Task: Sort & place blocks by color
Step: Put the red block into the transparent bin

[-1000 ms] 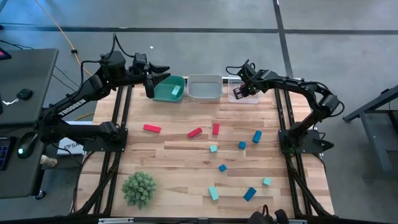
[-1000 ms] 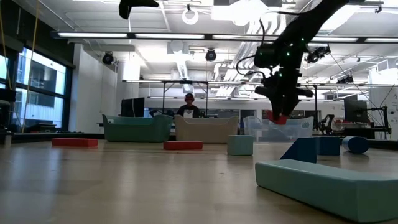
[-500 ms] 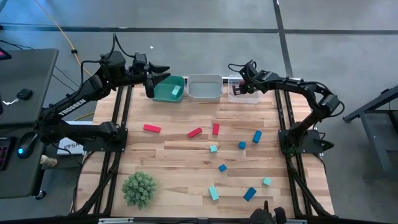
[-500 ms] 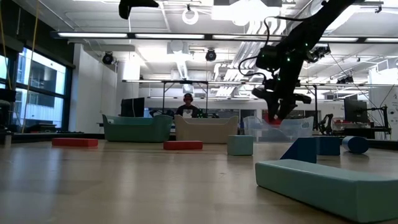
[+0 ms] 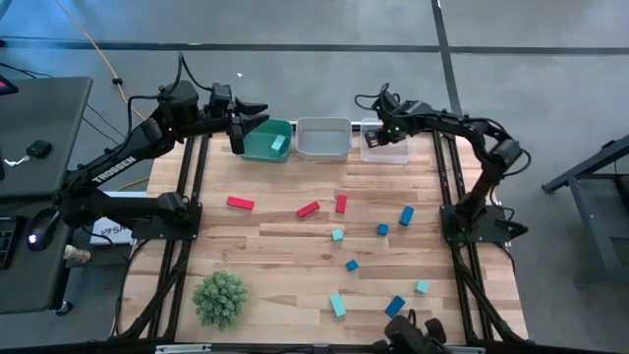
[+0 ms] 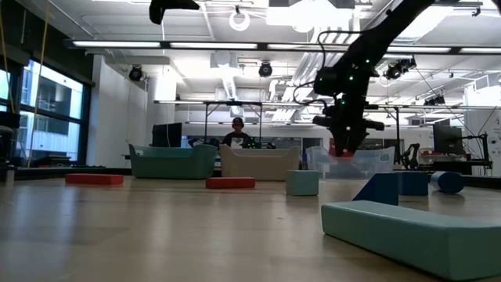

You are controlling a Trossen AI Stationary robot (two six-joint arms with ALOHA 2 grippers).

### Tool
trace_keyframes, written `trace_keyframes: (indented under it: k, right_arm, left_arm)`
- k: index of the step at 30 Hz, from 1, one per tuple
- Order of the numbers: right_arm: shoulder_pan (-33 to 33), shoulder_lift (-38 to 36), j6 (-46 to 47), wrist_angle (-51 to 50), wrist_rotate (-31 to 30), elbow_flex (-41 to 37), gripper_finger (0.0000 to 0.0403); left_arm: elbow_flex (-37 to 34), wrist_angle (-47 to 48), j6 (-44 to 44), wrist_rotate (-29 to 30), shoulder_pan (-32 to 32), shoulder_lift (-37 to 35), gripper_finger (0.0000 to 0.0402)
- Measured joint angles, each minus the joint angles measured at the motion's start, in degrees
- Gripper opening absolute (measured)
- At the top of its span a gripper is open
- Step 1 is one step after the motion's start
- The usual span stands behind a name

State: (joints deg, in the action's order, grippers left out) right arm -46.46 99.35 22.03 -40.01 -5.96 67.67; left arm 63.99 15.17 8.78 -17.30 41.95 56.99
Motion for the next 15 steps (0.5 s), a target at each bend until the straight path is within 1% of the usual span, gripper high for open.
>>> trace_keyframes:
  k: [6,15]
  right_arm:
    - [0.29,1.69,-1.30,-1.26,0.82,1.44,0.0104]
    - [-0.94,4.05,-1.30,-3.53,4.42,1.65,0.0104]
  left_arm:
    - [0.00,0.01,0.00,0.00,0.00,0.00,0.0090]
    - [0.00,0.01,0.00,0.00,0.00,0.00,0.0090]
